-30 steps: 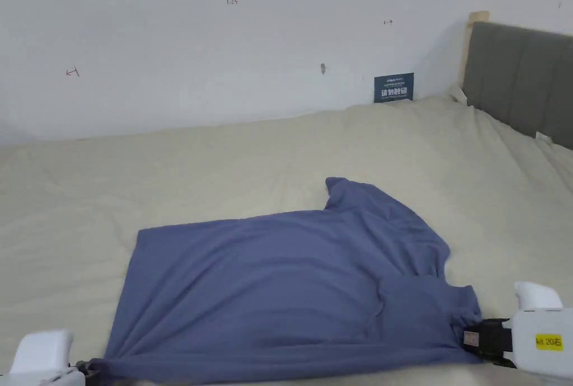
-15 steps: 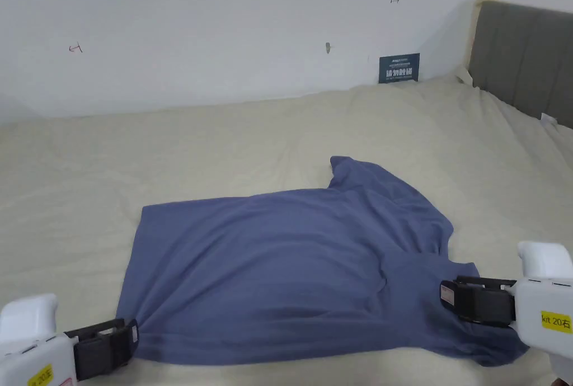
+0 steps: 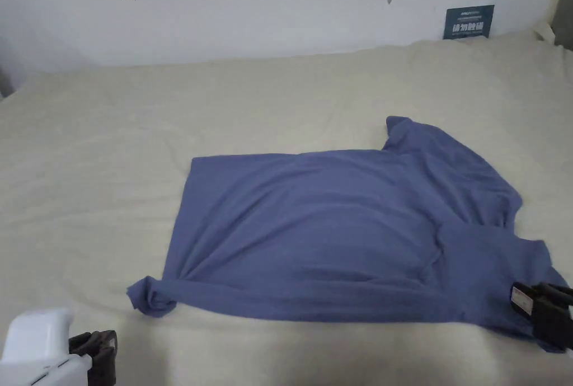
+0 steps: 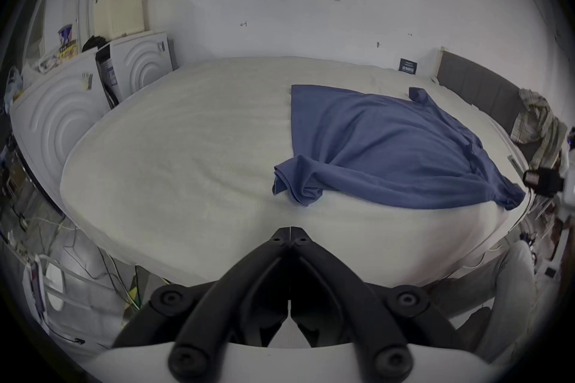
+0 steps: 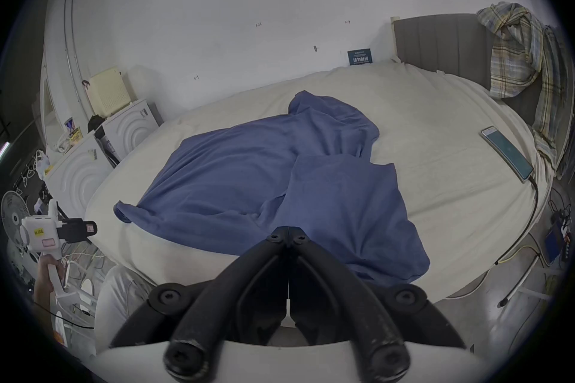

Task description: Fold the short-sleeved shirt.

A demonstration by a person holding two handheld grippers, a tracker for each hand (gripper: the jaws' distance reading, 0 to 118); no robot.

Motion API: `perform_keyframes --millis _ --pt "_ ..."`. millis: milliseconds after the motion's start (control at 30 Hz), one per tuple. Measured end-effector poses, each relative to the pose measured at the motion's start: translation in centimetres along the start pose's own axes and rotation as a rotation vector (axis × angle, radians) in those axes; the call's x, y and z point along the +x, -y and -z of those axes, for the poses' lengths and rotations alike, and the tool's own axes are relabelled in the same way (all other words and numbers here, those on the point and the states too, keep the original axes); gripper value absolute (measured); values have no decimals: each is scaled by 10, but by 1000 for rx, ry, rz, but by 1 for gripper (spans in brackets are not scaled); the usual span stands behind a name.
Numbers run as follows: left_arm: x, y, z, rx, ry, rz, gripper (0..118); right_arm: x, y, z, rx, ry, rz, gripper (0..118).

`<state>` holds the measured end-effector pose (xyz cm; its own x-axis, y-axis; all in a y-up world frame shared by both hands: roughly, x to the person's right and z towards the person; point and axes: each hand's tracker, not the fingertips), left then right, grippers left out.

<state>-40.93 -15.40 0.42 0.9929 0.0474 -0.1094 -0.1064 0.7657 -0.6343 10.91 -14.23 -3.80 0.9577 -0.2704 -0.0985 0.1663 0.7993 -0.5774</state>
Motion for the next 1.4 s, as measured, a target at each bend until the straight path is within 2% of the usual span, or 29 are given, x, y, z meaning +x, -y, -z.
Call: perform_keyframes --millis 100,200,233,267,300,333,367,533,567,633,667,700,800,900,1033,1067,1133,1167,1300,1367,1400 --pt "-3 -11 7 10 10 -17 0 2 2 4 -8 5 9 0" --pt "-2 -29 22 42 -11 51 0 5 1 5 -9 0 27 0" --pt "-4 -34 30 60 -15 92 12 5 2 5 -9 4 31 0" --pt "-4 -37 37 75 -12 100 41 6 2 5 -10 7 32 0" --pt "-7 -41 47 95 -8 125 81 6 2 5 -13 11 33 0" --pt "-10 -44 57 86 0 108 99 8 2 5 -14 17 36 0" --pt "-13 -47 65 86 14 84 102 10 3 4 -16 17 36 0" --pt "-22 -51 93 3 155 -58 100 16 5 2 -32 39 50 0" --pt "-19 -50 97 -9 195 -52 93 17 5 3 -37 46 52 0" --pt "-11 -46 101 -32 226 -11 33 19 5 4 -46 56 62 0" --pt "-2 -45 100 -38 190 7 8 20 5 3 -45 56 66 0" --pt "0 -44 101 -31 144 19 8 21 5 1 -45 59 68 0" --pt "-5 -43 99 -28 227 -76 8 27 6 -6 -41 68 59 0" --pt "-4 -44 91 -2 190 -29 8 35 10 -12 -45 92 37 0" --pt "6 -47 79 0 193 -16 8 49 16 -18 -27 88 46 0" --pt "7 -47 78 2 196 -11 8 53 16 -17 -26 88 45 9" --pt "11 -48 77 -1 188 -8 8 56 17 -9 -62 86 42 72" --pt "11 -48 76 -1 187 -6 8 57 19 -4 -85 93 44 92" --pt "12 -47 76 -1 179 7 8 57 19 15 -123 142 -20 95" --pt "9 -47 78 2 182 13 8 61 16 26 -137 156 -5 95" --pt "9 -47 78 0 181 13 8 65 18 33 -149 140 13 92"
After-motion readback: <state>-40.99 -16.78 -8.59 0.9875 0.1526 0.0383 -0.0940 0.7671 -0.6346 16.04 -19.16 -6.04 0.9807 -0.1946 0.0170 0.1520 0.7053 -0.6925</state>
